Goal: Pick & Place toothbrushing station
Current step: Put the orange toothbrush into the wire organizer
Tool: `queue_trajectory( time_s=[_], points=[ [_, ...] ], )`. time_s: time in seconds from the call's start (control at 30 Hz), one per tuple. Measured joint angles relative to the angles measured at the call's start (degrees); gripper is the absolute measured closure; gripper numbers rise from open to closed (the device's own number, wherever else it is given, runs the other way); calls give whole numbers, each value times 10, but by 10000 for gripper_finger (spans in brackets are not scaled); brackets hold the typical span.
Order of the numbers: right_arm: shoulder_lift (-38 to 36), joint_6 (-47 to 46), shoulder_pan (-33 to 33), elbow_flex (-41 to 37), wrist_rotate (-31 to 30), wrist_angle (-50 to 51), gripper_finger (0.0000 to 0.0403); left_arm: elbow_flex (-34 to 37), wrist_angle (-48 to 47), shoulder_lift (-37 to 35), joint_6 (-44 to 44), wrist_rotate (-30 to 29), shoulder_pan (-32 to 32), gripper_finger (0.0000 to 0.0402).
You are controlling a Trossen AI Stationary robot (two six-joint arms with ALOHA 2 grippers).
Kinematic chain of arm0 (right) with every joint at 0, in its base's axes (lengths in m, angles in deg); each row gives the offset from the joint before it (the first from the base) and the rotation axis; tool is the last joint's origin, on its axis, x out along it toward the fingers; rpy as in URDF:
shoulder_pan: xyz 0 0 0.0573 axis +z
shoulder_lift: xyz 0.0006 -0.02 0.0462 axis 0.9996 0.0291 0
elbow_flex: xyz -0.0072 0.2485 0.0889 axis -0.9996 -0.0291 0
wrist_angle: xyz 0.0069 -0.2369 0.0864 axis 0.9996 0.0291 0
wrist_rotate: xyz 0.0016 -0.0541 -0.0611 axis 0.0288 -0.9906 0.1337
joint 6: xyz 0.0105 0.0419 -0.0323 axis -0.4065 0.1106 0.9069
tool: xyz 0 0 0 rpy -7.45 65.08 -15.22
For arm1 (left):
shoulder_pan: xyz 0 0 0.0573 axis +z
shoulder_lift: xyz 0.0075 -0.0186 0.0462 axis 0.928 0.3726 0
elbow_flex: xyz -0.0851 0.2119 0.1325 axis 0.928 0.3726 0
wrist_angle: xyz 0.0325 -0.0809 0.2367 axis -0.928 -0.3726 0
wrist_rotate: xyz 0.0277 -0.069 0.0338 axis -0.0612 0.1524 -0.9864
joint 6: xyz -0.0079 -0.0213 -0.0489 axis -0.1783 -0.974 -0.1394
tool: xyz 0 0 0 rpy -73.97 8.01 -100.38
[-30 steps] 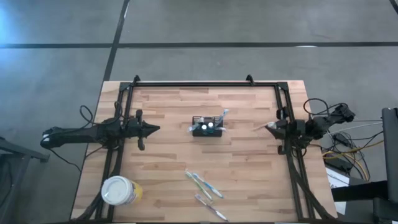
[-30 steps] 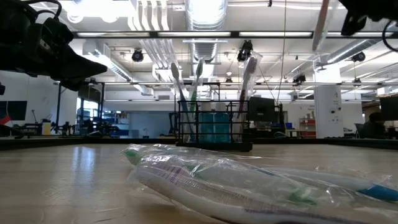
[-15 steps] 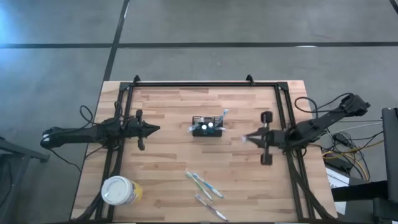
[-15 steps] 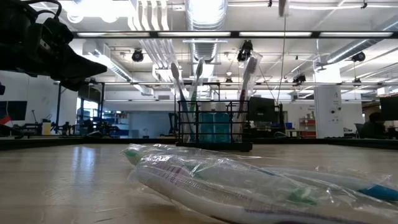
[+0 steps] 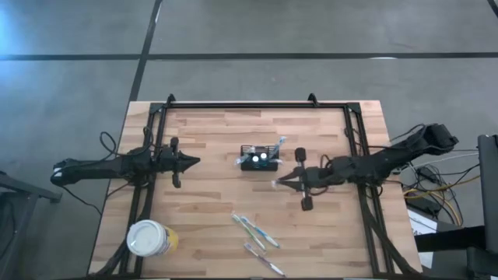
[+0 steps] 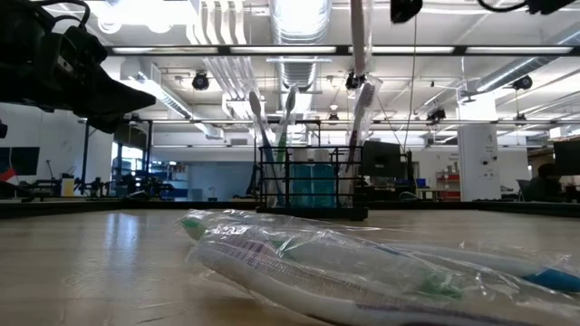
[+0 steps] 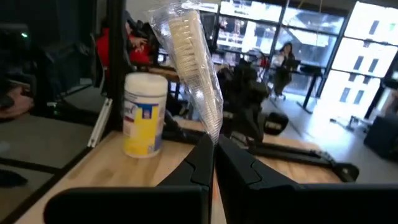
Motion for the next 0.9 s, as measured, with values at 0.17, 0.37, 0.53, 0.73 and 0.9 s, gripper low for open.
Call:
queue_trajectory(
  time_s=[0.17, 0.37, 0.53, 0.73, 0.9],
  points=[
    [52, -9, -26, -21, 20, -62, 394, 0, 0, 0, 1, 1, 0, 399],
    [96, -9, -64, -75, 9, -171, 394, 0, 0, 0, 0, 1, 0, 399],
    [123, -22, -104, -119, 4, -252, 394, 1, -1, 0, 0, 1, 0, 399],
    [138, 6, -138, -131, -21, -285, 394, 1, -5, 0, 1, 1, 0, 399],
    [123, 30, -151, -129, -21, -288, 394, 1, -5, 0, 1, 1, 0, 399]
  ],
)
